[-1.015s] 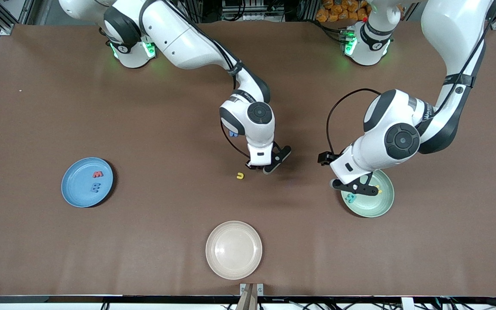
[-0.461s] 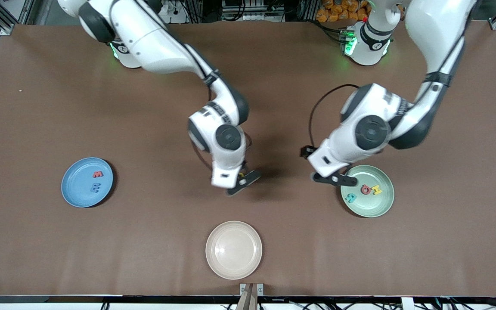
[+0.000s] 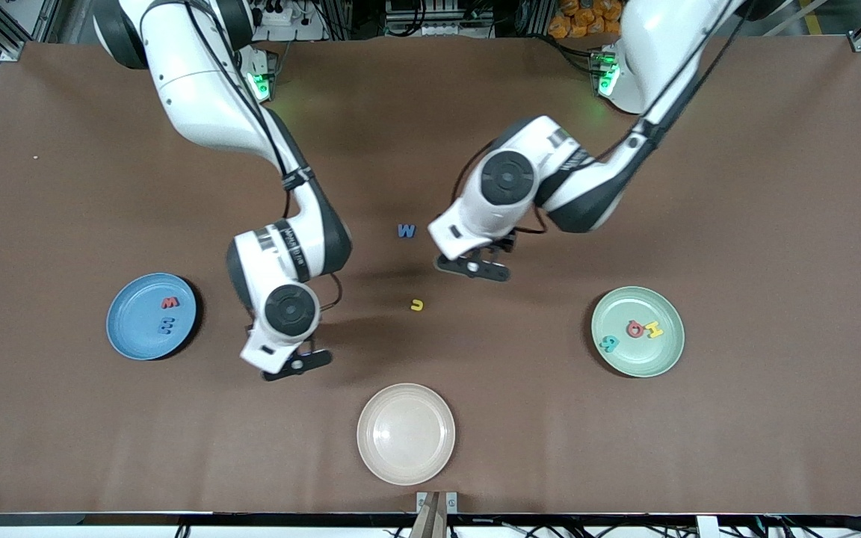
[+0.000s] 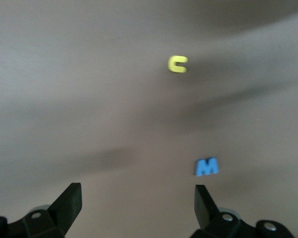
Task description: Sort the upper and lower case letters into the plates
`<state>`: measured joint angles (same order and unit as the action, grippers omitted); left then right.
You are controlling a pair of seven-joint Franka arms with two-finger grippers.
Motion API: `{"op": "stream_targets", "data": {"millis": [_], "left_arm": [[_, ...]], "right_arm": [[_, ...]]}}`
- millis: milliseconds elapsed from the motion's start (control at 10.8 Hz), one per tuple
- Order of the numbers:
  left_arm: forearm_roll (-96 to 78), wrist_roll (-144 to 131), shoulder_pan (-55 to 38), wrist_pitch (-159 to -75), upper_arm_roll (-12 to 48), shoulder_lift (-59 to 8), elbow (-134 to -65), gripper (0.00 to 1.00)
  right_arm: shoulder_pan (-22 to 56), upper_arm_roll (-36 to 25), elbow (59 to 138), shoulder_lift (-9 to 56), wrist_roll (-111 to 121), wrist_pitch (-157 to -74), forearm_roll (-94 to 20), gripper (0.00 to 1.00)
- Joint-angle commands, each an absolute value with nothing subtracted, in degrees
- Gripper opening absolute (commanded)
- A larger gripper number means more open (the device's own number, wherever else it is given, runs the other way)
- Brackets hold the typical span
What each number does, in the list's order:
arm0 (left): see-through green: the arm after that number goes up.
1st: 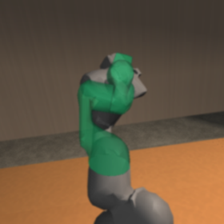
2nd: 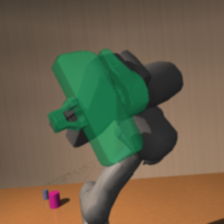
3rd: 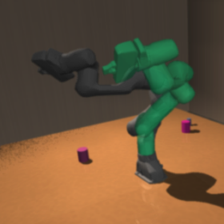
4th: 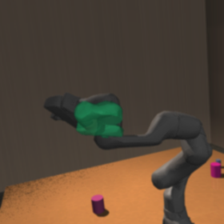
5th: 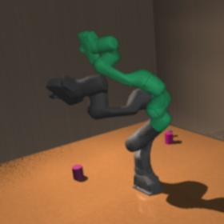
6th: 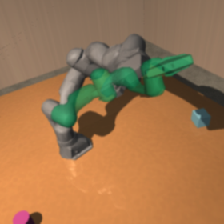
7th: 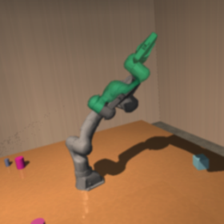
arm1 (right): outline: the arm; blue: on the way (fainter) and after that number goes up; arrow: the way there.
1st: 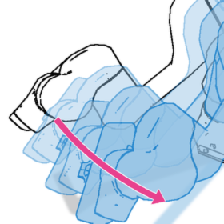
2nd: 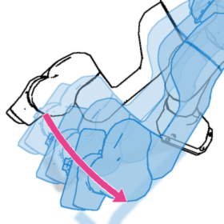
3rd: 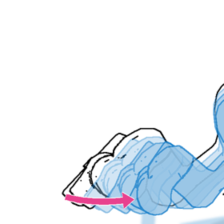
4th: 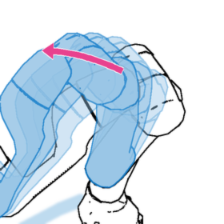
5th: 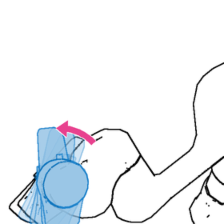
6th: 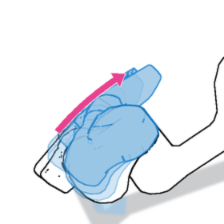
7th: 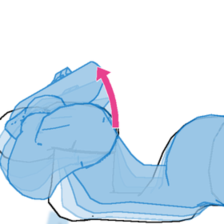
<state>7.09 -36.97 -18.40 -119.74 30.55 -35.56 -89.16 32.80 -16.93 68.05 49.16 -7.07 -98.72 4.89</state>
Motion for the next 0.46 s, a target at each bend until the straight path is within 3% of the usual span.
{"op": "stream_targets", "data": {"millis": [0, 185, 369], "left_arm": [[7.55, -38.32, -22.66, -122.68, 29.88, -39.62, -87.1, 1.0], [10.28, -40.76, -30.02, -127.15, 27.88, -42.18, -87.1, 1.0], [9.85, -45.77, -37.5, -130.59, 21.13, -44.11, -86.93, 1.0]], "right_arm": [[32.53, -20.73, 70.14, 45.53, -8.35, -95.81, 4.57, 0.0], [28.23, -21.09, 72.66, 43.78, -3.03, -96.93, 4.48, 0.0], [24.97, -21.09, 79.68, 39.22, 4.99, -102.45, 4.39, 0.0]]}}
